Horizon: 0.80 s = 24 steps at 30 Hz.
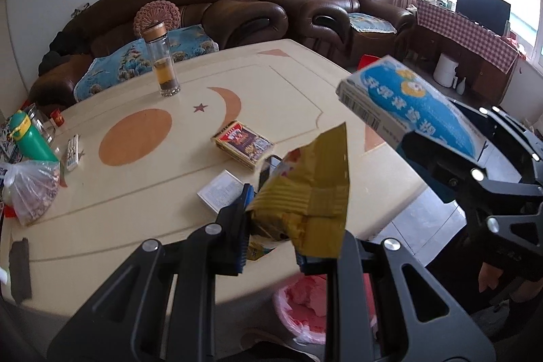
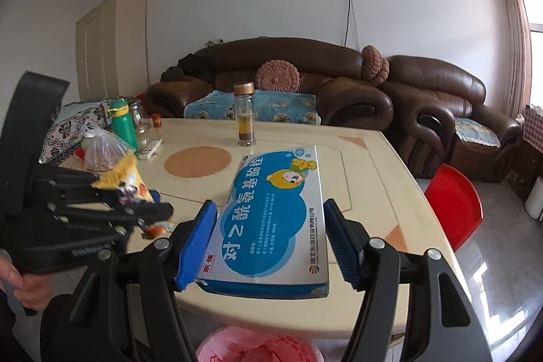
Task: Collect trash
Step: 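Lift the gold wrapper with the left tool toward the pink bin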
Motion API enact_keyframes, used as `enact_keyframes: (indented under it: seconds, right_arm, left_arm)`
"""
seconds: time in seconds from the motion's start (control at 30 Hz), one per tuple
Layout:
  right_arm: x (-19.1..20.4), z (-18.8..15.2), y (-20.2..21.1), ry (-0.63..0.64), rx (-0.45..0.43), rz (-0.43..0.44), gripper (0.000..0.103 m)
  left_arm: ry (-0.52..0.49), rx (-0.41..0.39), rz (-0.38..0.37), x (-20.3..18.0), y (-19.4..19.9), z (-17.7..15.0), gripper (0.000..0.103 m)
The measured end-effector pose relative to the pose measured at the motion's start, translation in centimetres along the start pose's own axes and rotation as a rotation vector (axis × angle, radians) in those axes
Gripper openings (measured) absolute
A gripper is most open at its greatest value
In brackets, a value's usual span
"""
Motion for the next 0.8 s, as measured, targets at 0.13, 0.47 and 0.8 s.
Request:
enact_keyframes:
  seconds: [0.13,0.47,0.8]
  right_arm:
    - [0.1,-0.2,1.8,0.010,-0.009,0.006,0.063]
    - [0.3,-0.2,5.0,0.037,-0.016,0.006,0.063]
    - [0.7,-1.6,7.0,0.035,0.019,0.012,0.063]
  left_arm:
    - [0.027,0.013,-0.012,-0.9,0.5,-1.3,0.022]
    - [0.095,0.004,-0.007,-1.8,2.0,-3.2,0.022]
    - [0.109,0.014,0.025,-2.7,2.4,-5.1,0.022]
Point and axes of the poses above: each gripper's, at about its wrist camera, not at the fingertips, and y roughly against the way its jaws point, x to its left, z to its top, the point moved 1 cm from there along -y, roughly the way its jaws point, and after that the axes turned 11 degrees about y, right-handed, at the moved point
